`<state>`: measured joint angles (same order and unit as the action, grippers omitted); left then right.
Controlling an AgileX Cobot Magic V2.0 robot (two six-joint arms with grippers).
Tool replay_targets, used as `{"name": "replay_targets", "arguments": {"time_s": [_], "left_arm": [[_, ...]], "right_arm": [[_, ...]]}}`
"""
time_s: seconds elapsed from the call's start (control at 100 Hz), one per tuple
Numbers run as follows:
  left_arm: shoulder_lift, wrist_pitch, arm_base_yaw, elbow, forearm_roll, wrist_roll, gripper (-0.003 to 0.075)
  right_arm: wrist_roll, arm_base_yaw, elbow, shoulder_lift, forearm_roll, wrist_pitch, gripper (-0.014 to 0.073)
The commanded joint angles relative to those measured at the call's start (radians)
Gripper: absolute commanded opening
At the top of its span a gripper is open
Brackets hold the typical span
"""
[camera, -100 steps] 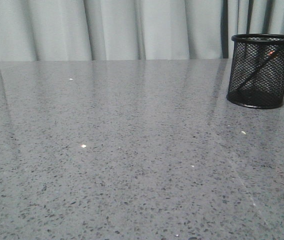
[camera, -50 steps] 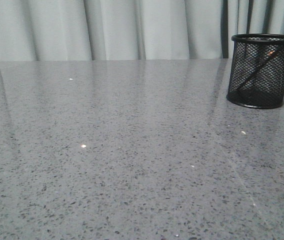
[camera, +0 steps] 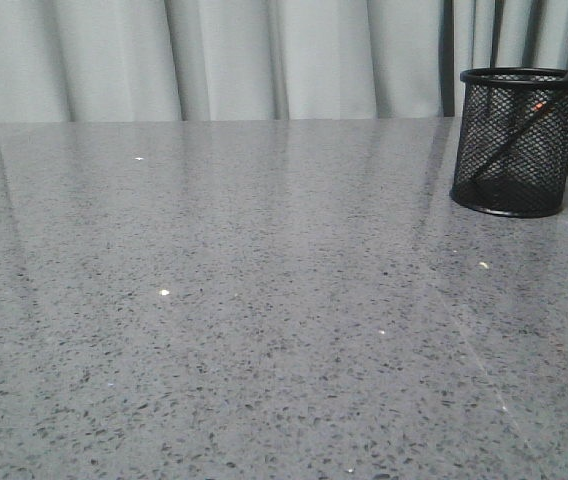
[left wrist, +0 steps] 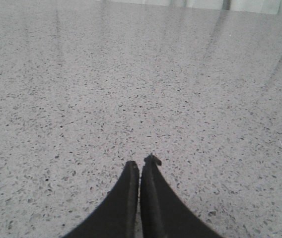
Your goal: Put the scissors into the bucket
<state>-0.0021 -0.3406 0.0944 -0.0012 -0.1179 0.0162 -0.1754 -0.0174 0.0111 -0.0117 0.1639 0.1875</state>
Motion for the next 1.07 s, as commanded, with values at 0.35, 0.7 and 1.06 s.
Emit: {"name": "replay_targets", "arguments": {"time_s": [0.35,0.7,1.06], "left_arm": [[-0.028,0.038,-0.002,0.042,-0.018,-0.008,-0.002],[-0.028,0.038,-0.002,0.042,-0.018,-0.008,-0.002],[-0.028,0.038,-0.002,0.042,-0.018,-0.008,-0.002]], "right_arm": [[-0.019,0.007,0.007,-0.02,0.002,0.112,-0.0045],[-0.019,0.01,0.007,-0.02,0.002,0.112,-0.0045],[-0.019,0.046,0.007,-0.02,0.002,0.112,-0.0045]]}}
